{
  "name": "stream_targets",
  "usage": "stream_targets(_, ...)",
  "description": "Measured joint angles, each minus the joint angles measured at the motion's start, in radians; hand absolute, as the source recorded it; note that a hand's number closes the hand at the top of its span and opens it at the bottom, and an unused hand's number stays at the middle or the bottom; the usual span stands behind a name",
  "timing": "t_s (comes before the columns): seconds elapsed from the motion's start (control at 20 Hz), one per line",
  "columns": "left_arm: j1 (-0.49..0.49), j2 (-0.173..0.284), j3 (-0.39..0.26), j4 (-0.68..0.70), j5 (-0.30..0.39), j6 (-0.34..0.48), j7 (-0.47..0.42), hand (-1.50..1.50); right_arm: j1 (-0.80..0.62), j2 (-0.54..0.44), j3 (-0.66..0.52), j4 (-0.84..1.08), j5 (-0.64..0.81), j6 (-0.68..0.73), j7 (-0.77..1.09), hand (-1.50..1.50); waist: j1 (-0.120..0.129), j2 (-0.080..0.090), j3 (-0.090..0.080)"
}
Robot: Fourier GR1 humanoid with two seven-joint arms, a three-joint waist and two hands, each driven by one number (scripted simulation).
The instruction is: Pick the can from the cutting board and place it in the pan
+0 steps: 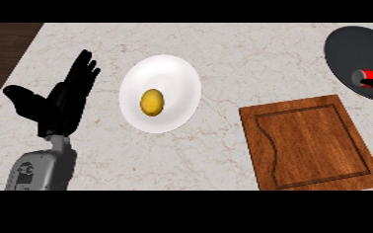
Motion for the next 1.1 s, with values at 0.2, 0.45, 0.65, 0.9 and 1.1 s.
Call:
stream_targets(0.2,0.004,0.009,0.01,-0.001,0.003,-0.002,0.001,0.0,-0.002,-0.049,-0.091,0.019,-0.095,0.094,-0.049,-1.5,-0.011,-0.003,0.0)
stream_targets(0.45,0.012,0.01,0.021,0.002,0.007,0.0,-0.009,0.0,0.023,-0.126,-0.196,0.057,-0.202,0.251,-0.073,-1.5,-0.023,-0.003,0.001)
stream_targets(0.65,0.024,0.003,0.019,-0.004,0.004,0.007,-0.011,0.0,0.081,-0.192,-0.257,0.079,-0.268,0.405,-0.127,-1.5,-0.039,-0.007,0.003)
stream_targets(0.9,0.035,0.011,0.032,-0.001,0.011,0.001,-0.019,0.0,0.145,-0.256,-0.295,0.083,-0.313,0.543,-0.128,-1.5,-0.047,-0.01,0.003)
stream_targets(1.1,0.033,0.009,0.029,-0.005,0.01,0.002,-0.014,0.0,0.196,-0.271,-0.304,0.063,-0.33,0.567,-0.127,-1.5,-0.048,-0.011,0.004)
